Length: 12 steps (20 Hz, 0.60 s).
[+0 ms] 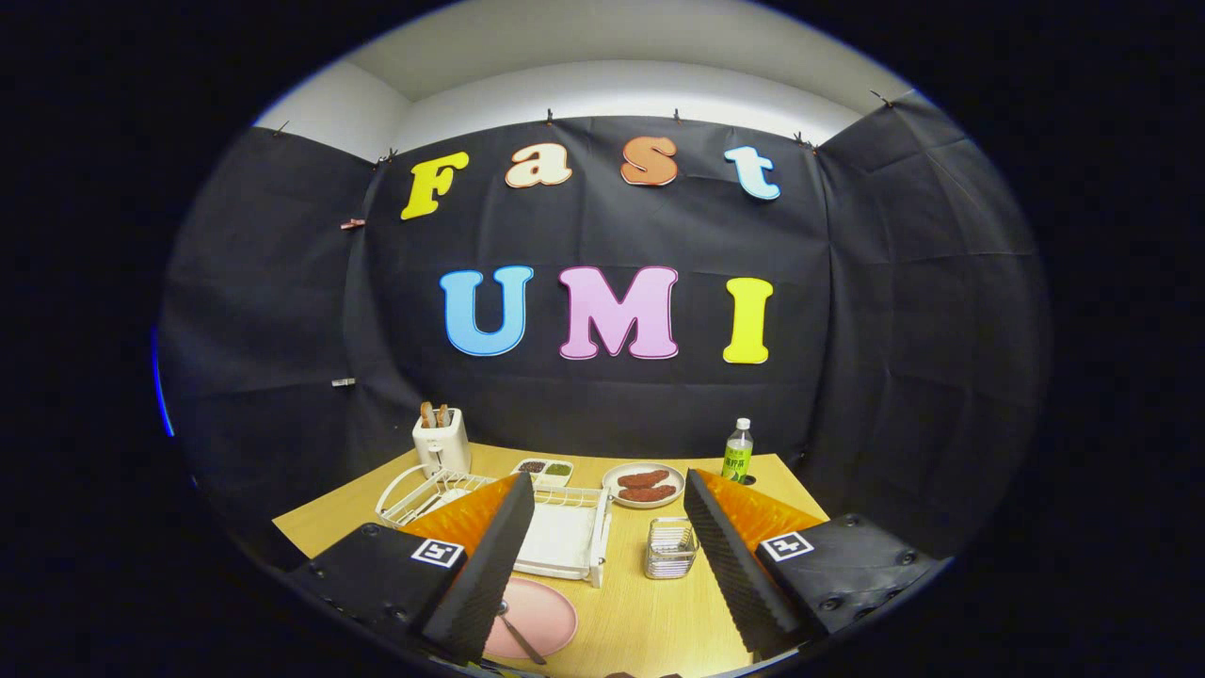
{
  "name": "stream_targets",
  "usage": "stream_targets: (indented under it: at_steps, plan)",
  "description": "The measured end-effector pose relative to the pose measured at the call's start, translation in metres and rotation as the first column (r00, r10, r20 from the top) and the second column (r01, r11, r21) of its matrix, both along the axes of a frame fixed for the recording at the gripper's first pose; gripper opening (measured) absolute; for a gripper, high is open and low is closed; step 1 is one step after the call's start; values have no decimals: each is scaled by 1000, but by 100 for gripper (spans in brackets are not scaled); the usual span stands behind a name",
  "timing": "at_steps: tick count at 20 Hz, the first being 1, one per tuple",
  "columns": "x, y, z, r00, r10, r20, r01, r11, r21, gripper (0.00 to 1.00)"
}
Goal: Take the plate from the dish rack, then take the spoon from the basket and place it into the plate.
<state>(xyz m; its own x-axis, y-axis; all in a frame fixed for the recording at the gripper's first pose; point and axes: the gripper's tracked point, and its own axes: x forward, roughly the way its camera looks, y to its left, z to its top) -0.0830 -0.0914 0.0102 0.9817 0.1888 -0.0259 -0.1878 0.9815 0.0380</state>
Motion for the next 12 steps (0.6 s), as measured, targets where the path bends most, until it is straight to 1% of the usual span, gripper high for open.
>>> stream_targets:
  at_steps: [2,8,12]
  plan:
    - [-1,7,-1,1000,-5,-2,5,1000,3,98]
    - [6,36,12,998,40,41,-39,999,-21,98]
    - [10,58,18,996,73,45,-73,997,-3,98]
